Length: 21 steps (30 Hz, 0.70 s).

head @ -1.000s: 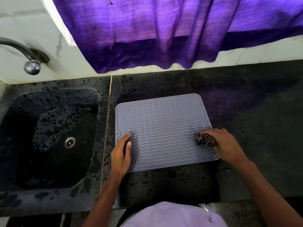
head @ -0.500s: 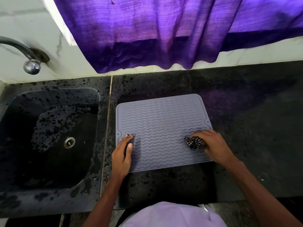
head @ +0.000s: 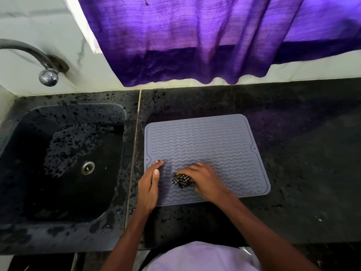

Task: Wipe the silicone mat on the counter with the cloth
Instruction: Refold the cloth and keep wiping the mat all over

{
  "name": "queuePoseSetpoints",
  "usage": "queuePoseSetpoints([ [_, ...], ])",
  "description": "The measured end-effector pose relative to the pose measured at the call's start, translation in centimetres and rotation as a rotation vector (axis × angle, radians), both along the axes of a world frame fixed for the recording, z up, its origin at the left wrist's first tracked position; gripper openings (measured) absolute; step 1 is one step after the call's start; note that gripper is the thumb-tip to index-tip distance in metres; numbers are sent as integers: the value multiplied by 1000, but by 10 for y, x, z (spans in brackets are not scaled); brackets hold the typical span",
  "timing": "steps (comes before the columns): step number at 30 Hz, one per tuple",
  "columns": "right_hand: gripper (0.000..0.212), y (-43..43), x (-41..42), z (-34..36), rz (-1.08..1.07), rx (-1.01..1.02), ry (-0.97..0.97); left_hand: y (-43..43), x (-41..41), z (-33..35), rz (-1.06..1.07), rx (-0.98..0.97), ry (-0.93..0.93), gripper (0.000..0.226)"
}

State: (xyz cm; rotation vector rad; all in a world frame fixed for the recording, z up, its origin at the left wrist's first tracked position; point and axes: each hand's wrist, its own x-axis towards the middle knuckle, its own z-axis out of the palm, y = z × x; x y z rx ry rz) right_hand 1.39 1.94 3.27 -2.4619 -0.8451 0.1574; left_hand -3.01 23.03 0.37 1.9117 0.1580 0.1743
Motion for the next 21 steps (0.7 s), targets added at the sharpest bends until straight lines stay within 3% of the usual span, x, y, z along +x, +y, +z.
queuePoseSetpoints([
  [6, 65, 6, 0, 16, 55, 153, 83, 6, 3, 10, -28, -171, 86, 52],
  [13, 84, -84, 15, 18, -150, -9, 55, 11, 4, 21, -50, -348, 169, 50],
  [21, 84, -68, 3, -6, -190, -110, 74, 10, 5, 20, -32, -397, 163, 49],
])
